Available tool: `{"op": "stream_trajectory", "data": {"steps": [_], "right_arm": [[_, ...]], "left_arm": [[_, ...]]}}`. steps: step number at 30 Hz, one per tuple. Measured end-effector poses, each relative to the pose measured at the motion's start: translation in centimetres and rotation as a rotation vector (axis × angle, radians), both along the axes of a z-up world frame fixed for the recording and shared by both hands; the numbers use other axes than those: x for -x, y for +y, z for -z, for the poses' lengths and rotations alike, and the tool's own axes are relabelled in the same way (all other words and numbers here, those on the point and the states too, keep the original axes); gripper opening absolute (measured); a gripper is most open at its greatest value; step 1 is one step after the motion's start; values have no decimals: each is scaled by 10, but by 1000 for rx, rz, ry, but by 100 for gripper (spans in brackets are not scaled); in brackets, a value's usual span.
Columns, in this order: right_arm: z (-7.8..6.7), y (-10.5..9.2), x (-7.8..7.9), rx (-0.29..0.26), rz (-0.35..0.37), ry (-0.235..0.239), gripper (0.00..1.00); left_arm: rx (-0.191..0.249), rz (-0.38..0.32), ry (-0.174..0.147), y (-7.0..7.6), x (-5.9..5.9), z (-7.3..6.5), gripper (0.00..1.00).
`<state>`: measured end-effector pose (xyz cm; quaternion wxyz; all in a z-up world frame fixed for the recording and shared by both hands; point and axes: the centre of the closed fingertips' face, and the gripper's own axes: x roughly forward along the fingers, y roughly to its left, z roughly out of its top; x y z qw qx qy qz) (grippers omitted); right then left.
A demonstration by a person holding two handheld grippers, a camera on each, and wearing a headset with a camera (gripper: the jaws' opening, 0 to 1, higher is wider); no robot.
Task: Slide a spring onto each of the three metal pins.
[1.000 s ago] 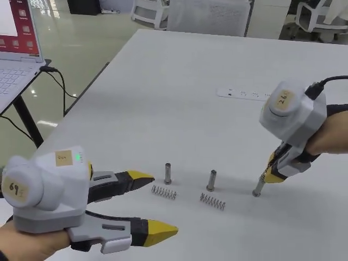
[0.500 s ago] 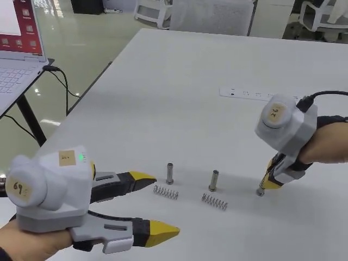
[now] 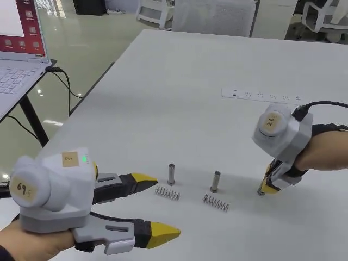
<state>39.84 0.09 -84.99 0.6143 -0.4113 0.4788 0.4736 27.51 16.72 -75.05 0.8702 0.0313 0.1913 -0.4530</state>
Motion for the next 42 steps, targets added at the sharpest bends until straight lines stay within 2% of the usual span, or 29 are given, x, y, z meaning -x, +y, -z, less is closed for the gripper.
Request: {"op": "stream_trajectory", "data": {"steps": [8,11,21,35,42], "right_arm": [[3,-1,-2,-1,-10,-7,10],[3,-2,-2,0,-9,-9,14],[-4,-6,-1,-26,15,-17,18],[-7,-21,13,-48,57,-9,19],[-11,-17,25,-79,55,-24,19]], "left_arm": [[-1,-4,2,0,0,0,54],[0,-4,1,0,0,0,54],[-2,-2,1,0,0,0,54],[-10,9,1,-3,2,1,54],[-10,13,0,-4,2,1,54]]}}
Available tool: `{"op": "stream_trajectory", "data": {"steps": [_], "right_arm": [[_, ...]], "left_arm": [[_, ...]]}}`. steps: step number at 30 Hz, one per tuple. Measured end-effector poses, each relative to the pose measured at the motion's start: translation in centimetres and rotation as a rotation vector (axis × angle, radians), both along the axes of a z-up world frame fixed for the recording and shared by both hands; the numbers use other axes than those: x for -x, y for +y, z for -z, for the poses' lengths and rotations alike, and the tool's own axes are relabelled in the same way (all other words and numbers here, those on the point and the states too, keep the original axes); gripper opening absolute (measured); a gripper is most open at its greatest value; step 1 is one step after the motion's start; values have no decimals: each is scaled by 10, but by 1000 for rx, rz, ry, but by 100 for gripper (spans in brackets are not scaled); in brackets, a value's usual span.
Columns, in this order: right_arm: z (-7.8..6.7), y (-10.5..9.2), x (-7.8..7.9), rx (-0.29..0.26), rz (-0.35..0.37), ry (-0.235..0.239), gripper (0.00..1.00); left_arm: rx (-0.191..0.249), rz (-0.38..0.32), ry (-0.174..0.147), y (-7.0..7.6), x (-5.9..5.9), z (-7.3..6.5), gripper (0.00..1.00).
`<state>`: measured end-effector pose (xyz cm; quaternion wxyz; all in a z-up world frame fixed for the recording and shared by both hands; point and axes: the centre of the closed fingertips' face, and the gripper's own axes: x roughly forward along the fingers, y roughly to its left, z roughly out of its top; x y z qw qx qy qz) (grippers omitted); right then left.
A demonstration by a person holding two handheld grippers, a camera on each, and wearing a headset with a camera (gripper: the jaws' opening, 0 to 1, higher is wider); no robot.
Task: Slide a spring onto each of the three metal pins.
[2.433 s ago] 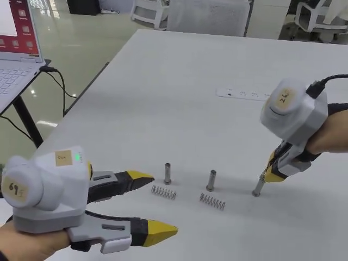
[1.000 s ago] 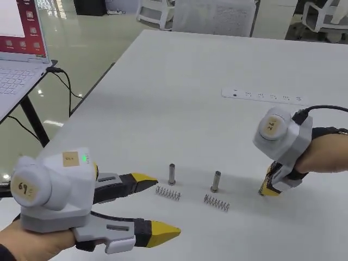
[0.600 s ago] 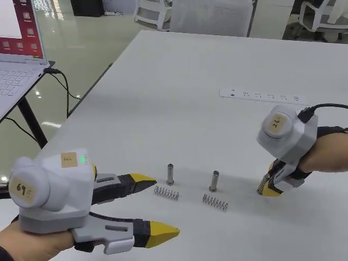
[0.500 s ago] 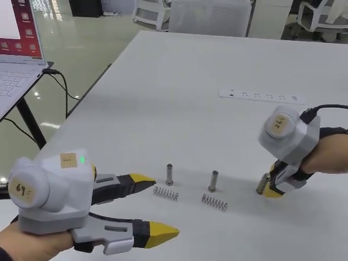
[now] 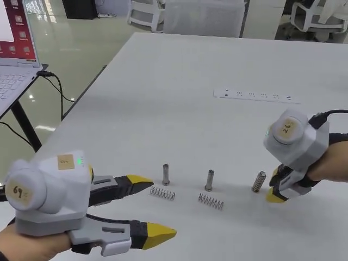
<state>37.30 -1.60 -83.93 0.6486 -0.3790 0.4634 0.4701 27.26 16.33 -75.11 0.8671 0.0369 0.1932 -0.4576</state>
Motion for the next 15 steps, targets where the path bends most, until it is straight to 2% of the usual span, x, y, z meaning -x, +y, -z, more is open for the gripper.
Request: {"op": "stream_trajectory", "data": {"steps": [7,15], "right_arm": [[-1,4,10,-12,-3,-8,18],[-6,24,27,-75,-15,24,17]], "left_arm": [[1,0,-1,0,0,0,54],[-2,9,1,-1,1,1,54]]}}
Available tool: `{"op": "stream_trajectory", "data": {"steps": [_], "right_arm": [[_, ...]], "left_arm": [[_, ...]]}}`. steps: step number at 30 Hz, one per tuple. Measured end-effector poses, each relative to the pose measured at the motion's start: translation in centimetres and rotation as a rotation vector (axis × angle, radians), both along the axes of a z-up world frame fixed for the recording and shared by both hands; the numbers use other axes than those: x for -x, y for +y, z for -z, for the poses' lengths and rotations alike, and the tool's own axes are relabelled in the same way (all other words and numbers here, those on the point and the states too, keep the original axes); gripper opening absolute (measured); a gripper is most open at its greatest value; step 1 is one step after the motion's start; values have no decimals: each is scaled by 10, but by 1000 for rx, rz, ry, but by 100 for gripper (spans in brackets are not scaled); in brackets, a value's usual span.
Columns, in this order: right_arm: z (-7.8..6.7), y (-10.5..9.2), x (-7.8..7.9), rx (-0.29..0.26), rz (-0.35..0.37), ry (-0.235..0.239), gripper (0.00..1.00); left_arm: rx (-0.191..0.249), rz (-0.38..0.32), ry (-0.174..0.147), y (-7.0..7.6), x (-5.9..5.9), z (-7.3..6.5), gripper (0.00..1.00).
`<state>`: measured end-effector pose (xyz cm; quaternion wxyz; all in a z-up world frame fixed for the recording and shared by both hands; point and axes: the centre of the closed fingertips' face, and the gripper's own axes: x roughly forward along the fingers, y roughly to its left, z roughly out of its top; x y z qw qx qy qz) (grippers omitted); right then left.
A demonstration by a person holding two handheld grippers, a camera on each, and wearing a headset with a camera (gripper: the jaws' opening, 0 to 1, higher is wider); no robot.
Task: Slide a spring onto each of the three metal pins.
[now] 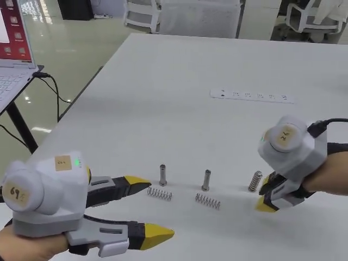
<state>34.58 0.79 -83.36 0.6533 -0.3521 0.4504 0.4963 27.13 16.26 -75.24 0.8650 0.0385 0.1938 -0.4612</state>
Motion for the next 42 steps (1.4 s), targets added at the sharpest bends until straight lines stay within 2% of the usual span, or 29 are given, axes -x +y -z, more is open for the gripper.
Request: {"op": "stream_trajectory", "data": {"steps": [4,12,16,24,38,42], "right_arm": [[-3,15,6,-29,-17,15,16],[-3,42,8,-44,-67,12,16],[2,55,9,-41,-104,11,15],[16,71,7,-44,-121,24,14],[30,73,2,-8,-113,22,12],[32,72,-1,9,-124,2,10]], "left_arm": [[-1,2,1,0,0,0,54],[-3,2,2,0,1,1,54],[-5,2,2,1,1,1,54],[-6,4,4,0,1,2,53],[-7,6,7,-1,1,2,53],[-7,7,7,-1,1,2,52]]}}
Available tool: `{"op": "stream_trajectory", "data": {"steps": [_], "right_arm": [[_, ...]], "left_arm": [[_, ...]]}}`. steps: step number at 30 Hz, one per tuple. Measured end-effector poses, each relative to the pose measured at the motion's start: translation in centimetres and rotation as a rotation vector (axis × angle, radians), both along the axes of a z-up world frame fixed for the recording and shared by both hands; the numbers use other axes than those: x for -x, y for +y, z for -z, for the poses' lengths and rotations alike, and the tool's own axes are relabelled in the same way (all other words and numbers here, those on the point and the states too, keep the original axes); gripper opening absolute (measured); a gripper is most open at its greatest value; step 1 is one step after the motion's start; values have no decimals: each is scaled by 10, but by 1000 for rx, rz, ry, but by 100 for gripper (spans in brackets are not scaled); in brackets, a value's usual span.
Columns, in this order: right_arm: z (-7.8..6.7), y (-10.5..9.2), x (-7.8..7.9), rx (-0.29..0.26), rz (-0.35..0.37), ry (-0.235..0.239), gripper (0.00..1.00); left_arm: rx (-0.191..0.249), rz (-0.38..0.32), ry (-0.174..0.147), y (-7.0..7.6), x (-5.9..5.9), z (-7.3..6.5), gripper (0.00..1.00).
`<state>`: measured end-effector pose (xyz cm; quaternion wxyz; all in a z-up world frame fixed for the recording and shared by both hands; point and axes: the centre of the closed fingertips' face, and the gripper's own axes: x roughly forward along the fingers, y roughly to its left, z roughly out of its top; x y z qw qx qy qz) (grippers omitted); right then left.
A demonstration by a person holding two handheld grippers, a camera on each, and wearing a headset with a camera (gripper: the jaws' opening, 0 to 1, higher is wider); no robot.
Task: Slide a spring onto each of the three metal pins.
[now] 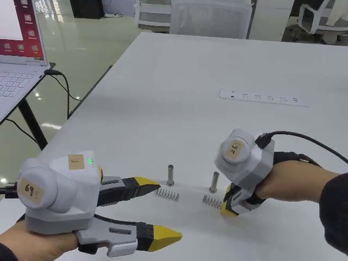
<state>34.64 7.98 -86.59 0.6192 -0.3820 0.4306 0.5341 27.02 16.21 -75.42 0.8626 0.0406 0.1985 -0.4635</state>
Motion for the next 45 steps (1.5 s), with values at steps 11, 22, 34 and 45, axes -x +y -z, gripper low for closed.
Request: {"op": "stream_trajectory", "data": {"steps": [11,22,34,45], "right_arm": [[-1,-1,2,8,6,-2,7],[-28,-8,18,-29,7,62,7],[-81,-20,31,-60,3,100,7],[-105,-14,45,-39,-71,97,7]], "left_arm": [[-6,3,0,0,0,0,52],[-19,17,-3,-2,1,-1,51],[-38,79,-21,-14,-1,-13,47],[-52,160,-64,-41,-10,-28,43]]}}
